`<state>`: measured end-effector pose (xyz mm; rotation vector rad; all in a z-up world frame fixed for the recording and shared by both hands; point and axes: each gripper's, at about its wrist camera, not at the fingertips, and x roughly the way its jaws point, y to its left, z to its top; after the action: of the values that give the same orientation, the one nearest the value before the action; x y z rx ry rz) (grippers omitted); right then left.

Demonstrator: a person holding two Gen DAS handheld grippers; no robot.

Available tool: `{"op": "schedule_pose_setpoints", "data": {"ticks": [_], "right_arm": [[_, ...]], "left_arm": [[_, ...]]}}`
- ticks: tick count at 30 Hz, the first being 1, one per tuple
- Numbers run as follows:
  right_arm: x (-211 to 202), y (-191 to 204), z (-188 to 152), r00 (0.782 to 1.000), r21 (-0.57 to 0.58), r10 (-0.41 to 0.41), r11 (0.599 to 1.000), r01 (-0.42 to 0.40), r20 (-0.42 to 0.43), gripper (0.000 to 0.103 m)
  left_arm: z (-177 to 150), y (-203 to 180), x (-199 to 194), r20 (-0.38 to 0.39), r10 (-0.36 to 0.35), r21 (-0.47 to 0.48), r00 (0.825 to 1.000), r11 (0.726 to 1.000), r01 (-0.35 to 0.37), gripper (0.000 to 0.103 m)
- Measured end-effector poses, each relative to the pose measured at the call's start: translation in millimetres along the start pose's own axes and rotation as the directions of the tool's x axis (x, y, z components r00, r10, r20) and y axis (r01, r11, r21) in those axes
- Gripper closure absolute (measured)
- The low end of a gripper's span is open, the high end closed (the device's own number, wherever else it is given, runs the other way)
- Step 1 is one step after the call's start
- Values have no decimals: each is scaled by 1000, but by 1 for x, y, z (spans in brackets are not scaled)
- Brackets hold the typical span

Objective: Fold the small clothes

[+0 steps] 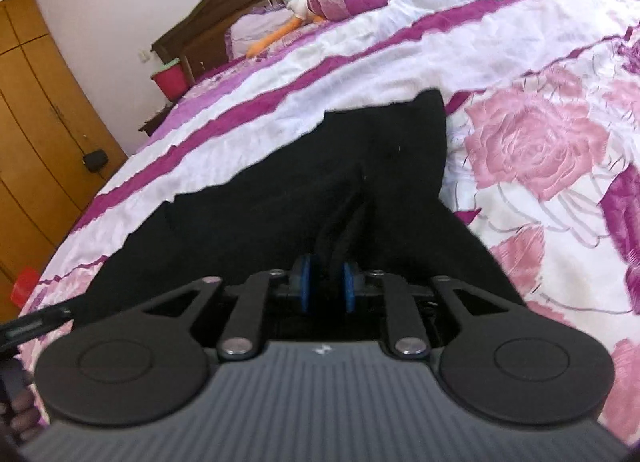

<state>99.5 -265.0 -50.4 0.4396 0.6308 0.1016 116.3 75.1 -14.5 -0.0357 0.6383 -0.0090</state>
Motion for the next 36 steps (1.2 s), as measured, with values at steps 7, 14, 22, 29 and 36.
{"op": "schedule_pose_setpoints", "data": {"ticks": [7,14,22,29,36], "right_arm": [[-9,-2,20,996,-10,18,1000,-17,90,44],[29,1,21,1000,-59,15,998,-15,5,94],[30,11,26,987,-194,-92,974,116,129,94],[48,-9,15,991,-139,-111,983,120,72,94],[21,-10,16,992,-97,-110,989,115,55,78]], "left_arm": [[2,1,13,5,-4,-18,1000,1000,4,23],[5,-1,19,69,-16,-82,998,996,22,23],[-3,-8,65,45,70,-95,996,993,-66,21],[-6,4,71,28,59,-147,998,988,-54,12],[-11,10,29,14,38,-90,999,995,-36,12]]}}
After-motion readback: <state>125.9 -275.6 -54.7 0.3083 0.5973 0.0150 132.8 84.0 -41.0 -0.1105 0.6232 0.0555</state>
